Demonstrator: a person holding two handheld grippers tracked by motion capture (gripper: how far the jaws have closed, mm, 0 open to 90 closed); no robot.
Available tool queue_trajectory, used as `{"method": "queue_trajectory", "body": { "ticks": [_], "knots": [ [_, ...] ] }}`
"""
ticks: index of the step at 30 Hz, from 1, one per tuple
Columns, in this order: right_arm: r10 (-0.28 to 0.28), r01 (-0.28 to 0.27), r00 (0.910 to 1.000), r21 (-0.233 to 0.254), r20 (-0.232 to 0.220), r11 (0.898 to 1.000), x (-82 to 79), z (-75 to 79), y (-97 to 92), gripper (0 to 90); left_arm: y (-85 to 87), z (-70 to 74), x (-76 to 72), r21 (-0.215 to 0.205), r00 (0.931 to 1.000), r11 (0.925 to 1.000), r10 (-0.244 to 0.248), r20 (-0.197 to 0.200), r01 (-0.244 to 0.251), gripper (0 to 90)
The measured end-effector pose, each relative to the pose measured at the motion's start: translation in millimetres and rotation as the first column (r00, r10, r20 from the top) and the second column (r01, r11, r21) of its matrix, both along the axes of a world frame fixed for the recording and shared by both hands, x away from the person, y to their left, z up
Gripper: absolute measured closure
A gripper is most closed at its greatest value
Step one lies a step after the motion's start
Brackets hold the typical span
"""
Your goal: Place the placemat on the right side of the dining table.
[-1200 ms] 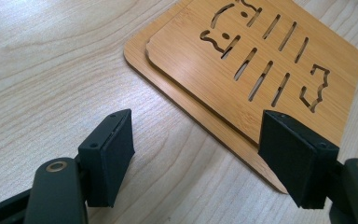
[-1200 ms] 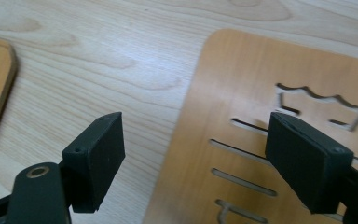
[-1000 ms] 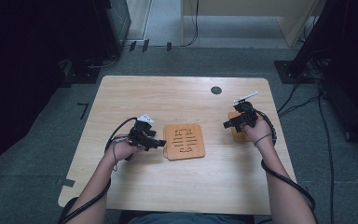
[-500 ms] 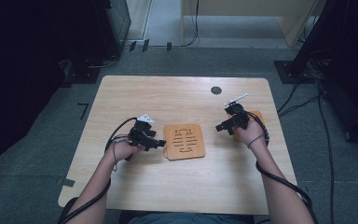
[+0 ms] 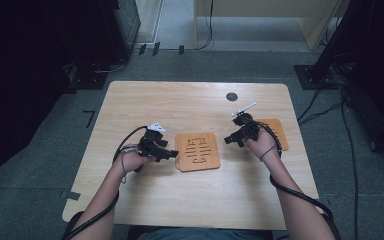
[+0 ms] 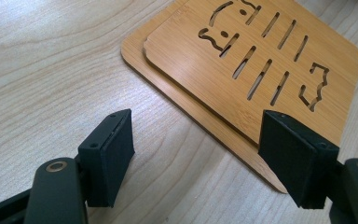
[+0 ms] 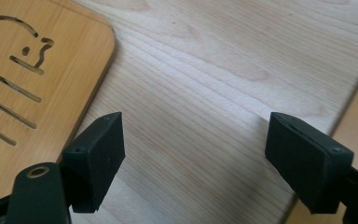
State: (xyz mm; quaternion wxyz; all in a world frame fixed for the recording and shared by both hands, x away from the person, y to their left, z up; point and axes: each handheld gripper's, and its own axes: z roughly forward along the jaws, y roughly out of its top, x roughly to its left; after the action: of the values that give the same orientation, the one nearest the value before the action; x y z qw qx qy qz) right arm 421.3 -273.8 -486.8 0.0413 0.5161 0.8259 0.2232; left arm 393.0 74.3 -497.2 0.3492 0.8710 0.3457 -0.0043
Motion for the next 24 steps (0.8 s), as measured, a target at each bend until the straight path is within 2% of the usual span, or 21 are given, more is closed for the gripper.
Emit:
{"method": "queue_trajectory", "body": {
  "ticks": [12,16,24],
  "knots": [
    [0.06,-0.06,0.9982,-0.009,0.004,0.998,-4.5,-2.0,19.1,20.0,-0.8,-1.0,0.0,0.004,1.0,1.0,-0.004,-0.003,0.004,25.6],
    [0.076,-0.076,0.997,0.004,0.009,0.997,-5.7,-2.6,25.5,20.0,-1.1,-1.2,-0.1,0.003,1.0,1.0,-0.005,-0.004,0.005,25.6],
    [0.099,-0.099,0.995,-0.01,0.014,0.995,-9.0,-3.9,36.3,19.4,-0.9,-1.6,-0.4,0.003,0.9999,0.9999,-0.01,-0.002,0.01,25.0]
  ]
}}
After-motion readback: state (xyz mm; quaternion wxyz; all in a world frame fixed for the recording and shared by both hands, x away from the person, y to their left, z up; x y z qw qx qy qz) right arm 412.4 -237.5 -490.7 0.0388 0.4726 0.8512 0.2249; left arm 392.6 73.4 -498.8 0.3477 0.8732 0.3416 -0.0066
